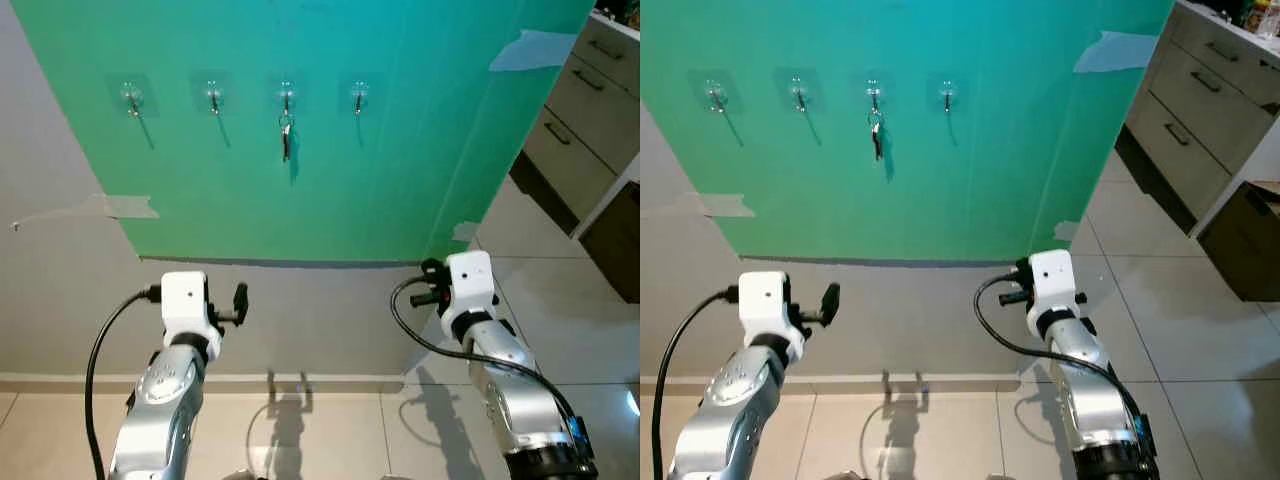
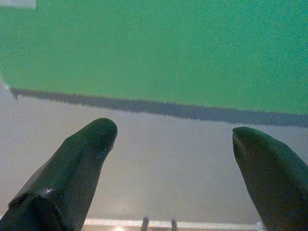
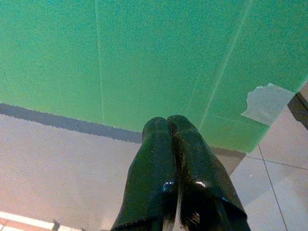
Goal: Hang keys on a hook
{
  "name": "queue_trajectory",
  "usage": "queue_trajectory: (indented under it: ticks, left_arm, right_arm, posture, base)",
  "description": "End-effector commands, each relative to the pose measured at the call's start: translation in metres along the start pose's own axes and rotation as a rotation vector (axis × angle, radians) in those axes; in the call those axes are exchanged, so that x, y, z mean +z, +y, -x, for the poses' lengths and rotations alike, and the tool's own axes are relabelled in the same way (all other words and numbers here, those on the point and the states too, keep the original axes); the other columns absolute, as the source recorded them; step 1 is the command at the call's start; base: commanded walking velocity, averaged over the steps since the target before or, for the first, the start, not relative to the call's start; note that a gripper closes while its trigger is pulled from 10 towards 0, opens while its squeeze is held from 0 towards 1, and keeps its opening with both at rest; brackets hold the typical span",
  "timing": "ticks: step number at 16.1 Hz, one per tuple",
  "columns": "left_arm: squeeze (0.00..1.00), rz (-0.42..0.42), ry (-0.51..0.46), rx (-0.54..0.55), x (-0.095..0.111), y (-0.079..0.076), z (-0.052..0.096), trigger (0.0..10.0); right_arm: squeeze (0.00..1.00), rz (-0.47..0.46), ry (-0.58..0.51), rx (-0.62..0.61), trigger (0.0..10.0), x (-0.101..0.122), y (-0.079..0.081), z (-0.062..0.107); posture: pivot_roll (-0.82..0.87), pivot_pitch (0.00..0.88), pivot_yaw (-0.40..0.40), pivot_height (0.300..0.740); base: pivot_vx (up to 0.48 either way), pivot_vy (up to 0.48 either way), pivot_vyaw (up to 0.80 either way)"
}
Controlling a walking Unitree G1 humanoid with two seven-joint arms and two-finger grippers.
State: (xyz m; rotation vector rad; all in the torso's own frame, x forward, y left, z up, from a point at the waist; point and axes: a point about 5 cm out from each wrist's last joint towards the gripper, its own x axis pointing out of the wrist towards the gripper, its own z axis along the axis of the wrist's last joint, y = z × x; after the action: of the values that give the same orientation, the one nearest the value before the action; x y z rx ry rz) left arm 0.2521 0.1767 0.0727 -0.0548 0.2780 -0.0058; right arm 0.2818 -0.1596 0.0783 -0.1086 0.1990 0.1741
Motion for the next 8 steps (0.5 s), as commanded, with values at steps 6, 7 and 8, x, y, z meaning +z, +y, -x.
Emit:
queue_trajectory:
  ticks: [6, 7, 8]
  left_arm:
    - [0.0, 0.059, 0.018, -0.023, -0.0017, -0.0085, -0.0023, 10.0]
    - [0.0, 0.06, 0.014, -0.028, -0.0007, -0.0095, -0.0024, 10.0]
    - [0.0, 0.069, 0.013, -0.026, -0.0007, -0.0093, -0.0022, 10.0]
  right_arm:
    - [0.0, 0.004, 0.036, -0.002, 10.0, -0.0043, -0.0042, -0.0043]
    - [0.0, 0.0, 0.04, 0.0, 10.0, -0.0046, -0.004, -0.0054]
    - [0.0, 0.002, 0.041, 0.002, 10.0, -0.0047, -0.0036, -0.0062]
  posture:
    - [-0.11, 0.0, 0.008, 0.74]
    - [-0.11, 0.0, 0.005, 0.74]
    - [-0.11, 0.0, 0.004, 0.74]
  base:
    - [0.0, 0.464, 0.0]
    - [0.0, 0.469, 0.0]
    - [0.0, 0.469, 0.0]
